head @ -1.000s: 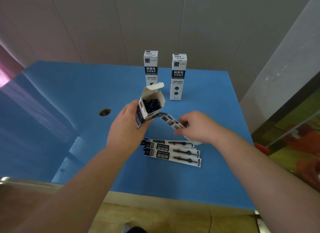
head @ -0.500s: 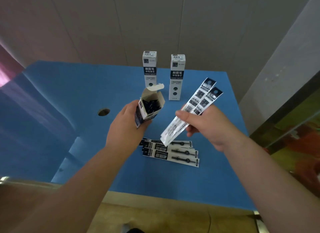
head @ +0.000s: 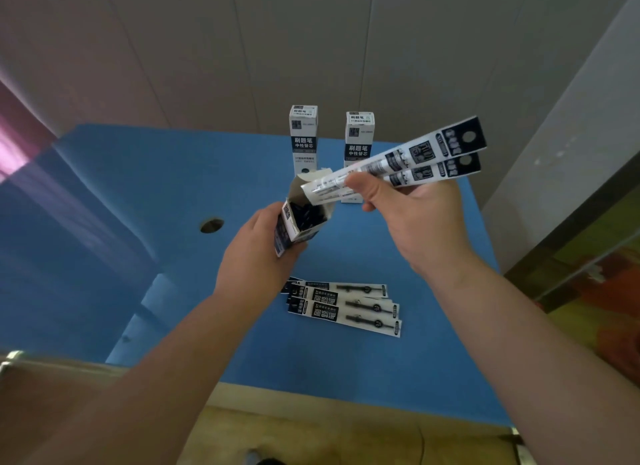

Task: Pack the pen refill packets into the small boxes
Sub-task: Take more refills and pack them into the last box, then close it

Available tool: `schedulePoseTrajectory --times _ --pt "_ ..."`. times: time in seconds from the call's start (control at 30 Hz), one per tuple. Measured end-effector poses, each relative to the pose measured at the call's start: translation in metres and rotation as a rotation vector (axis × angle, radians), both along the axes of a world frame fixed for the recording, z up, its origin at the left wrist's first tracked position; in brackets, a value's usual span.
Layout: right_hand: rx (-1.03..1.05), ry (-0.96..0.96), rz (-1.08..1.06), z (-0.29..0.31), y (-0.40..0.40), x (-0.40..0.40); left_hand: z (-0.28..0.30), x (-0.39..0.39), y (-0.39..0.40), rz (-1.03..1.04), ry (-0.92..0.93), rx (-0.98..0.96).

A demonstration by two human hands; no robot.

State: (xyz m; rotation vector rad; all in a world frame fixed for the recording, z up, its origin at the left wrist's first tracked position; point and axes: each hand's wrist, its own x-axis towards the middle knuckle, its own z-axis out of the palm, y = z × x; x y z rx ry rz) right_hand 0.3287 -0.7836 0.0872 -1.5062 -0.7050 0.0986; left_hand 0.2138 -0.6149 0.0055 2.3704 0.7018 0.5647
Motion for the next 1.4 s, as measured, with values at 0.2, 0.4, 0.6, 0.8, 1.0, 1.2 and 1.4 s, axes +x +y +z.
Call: schedulePoseTrajectory --times 0.2,0.4,0.6,0.8,1.0,1.2,1.4 --pt "-0.094 -0.149 0.07 -0.003 0.01 0.013 0.001 0.0 0.0 -0.02 0.0 0.002" --pt "-0.177 -0.301 0.159 0.011 0.01 0.021 -0.001 -0.002 0.002 -0.015 -0.003 -0.012" --pt "-0.291 -0.246 0.235 0.009 0.015 0.026 -0.001 -0.001 0.001 -0.023 0.006 0.008" --pt "-0.397 -0.239 0.24 -0.007 0.036 0.021 -0.006 0.001 0.0 -0.043 0.008 0.047" --pt "-0.329 -0.481 0.215 -0.008 0.031 0.025 -0.001 0.001 0.004 -0.013 -0.012 -0.006" --pt "-0.424 -0.562 0.202 -0.018 0.036 0.027 -0.002 0.001 0.002 -0.021 -0.006 0.008" --pt "-0.256 -0.596 0.048 -0.031 0.025 0.022 -0.002 0.0 0.004 -0.003 -0.009 -0.018"
